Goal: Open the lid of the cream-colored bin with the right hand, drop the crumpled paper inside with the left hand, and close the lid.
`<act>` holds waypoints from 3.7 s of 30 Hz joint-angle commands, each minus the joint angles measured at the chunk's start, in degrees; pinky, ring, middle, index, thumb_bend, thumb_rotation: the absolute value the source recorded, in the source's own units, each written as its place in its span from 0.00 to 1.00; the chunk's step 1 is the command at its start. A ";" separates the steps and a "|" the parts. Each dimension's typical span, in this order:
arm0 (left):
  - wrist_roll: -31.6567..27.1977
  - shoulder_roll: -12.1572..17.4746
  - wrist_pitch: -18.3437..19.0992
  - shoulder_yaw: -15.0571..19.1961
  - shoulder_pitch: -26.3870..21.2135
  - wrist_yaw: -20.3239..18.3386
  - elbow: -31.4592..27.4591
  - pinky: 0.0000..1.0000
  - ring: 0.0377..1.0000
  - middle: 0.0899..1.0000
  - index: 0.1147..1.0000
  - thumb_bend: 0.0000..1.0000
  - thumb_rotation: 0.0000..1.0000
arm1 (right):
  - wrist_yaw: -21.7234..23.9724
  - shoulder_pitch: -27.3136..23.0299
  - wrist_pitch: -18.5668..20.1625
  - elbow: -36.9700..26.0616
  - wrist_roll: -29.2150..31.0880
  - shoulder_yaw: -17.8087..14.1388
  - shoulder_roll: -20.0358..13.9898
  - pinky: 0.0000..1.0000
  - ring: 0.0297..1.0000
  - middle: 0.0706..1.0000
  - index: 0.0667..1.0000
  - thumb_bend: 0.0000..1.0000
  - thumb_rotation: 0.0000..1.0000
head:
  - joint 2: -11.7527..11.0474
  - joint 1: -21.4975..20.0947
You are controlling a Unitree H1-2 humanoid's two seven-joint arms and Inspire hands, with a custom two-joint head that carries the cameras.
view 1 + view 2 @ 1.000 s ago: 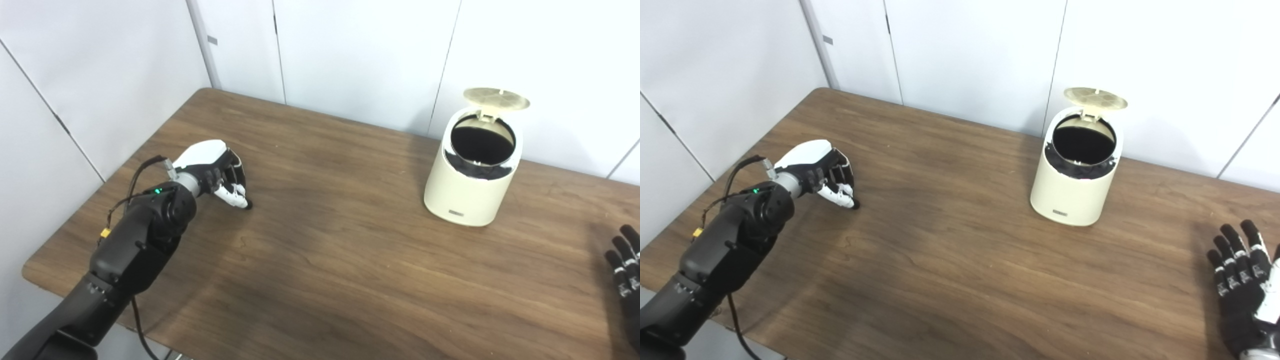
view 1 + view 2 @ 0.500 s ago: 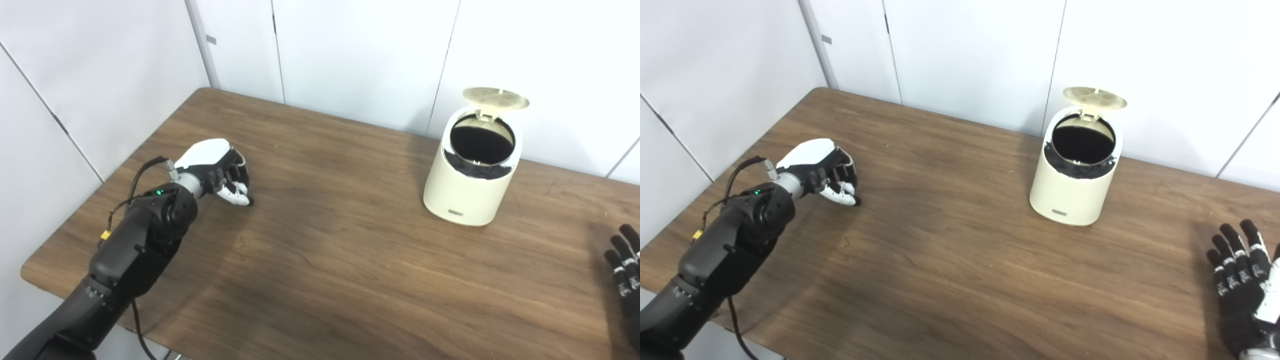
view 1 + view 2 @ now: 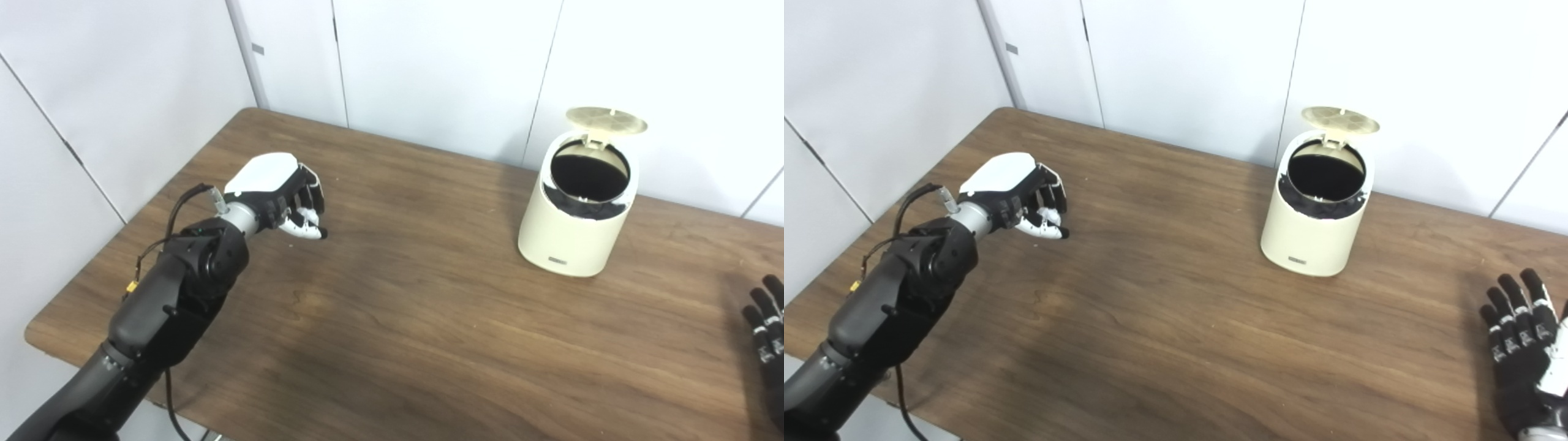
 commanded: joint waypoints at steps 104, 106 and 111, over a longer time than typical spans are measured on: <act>4.36 -19.38 -4.62 -12.03 -29.92 -4.69 1.87 0.31 0.36 0.44 0.44 0.47 0.00 | -1.46 -1.61 -13.10 8.65 -5.94 3.01 5.57 0.94 0.94 0.93 0.89 0.55 1.00 | -6.92 -18.99; 4.31 -19.78 -5.16 -12.54 -30.41 -4.15 2.71 0.32 0.37 0.44 0.43 0.47 0.00 | -1.30 -1.60 -13.40 8.97 -5.96 3.05 5.52 0.94 0.94 0.93 0.89 0.55 1.00 | -7.03 -19.16; 4.21 -21.28 -5.20 -13.07 -31.40 -3.50 4.55 0.35 0.39 0.45 0.41 0.48 0.00 | -1.39 -1.60 -13.91 9.26 -6.07 2.96 5.61 0.94 0.94 0.93 0.89 0.54 1.00 | -7.50 -19.55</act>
